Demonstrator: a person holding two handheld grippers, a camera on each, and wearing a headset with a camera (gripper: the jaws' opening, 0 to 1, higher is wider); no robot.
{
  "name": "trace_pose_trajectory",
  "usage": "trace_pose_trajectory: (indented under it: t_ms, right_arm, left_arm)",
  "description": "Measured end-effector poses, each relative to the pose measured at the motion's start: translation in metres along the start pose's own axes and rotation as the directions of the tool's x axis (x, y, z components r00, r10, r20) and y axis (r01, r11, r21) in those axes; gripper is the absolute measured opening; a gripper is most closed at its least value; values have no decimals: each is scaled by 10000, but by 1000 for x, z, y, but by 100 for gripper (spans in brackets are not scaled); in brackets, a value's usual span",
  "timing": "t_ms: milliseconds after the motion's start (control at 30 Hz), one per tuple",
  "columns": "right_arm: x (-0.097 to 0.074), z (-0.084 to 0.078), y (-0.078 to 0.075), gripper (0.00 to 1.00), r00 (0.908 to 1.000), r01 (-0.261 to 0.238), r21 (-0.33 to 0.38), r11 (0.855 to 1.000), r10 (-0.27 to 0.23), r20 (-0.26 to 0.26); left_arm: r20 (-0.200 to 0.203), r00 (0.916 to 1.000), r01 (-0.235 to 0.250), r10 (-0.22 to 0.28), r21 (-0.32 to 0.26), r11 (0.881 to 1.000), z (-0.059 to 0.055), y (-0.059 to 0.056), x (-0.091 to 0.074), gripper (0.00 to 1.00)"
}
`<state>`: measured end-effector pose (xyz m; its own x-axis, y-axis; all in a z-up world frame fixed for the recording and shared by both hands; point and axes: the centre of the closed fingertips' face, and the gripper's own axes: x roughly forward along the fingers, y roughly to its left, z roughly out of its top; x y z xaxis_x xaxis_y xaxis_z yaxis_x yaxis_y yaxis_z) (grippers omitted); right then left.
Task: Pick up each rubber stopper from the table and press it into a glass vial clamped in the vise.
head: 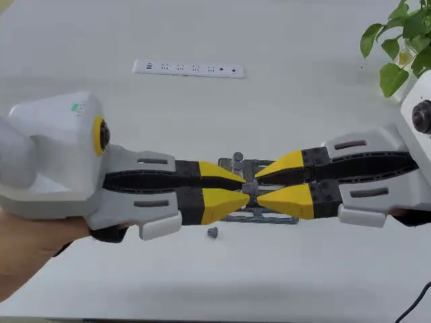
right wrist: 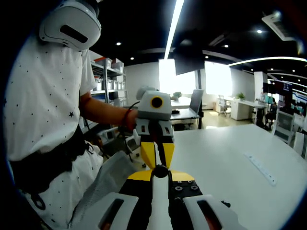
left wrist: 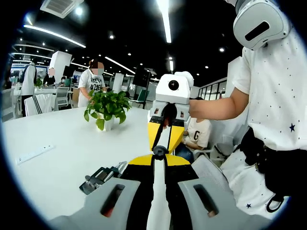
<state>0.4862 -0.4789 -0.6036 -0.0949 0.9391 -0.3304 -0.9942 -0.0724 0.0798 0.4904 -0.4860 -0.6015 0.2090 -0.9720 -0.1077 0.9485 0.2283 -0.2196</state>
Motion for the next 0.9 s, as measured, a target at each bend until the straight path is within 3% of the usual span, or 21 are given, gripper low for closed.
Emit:
trace_pose_trajectory:
  t_ms: [467,900]
  right_arm:
    - [1,-1,2,5,9999,-95,19,10000,95,-130]
    - [8,-6,-2,5,9984,68,19,10000,-67,-561]
  left_arm:
    - [62,9998,169,-168,-102,9998,-3,-2,-1,4]
    - [66,9999,-86,87,-75,9999,-9,5,-2,4]
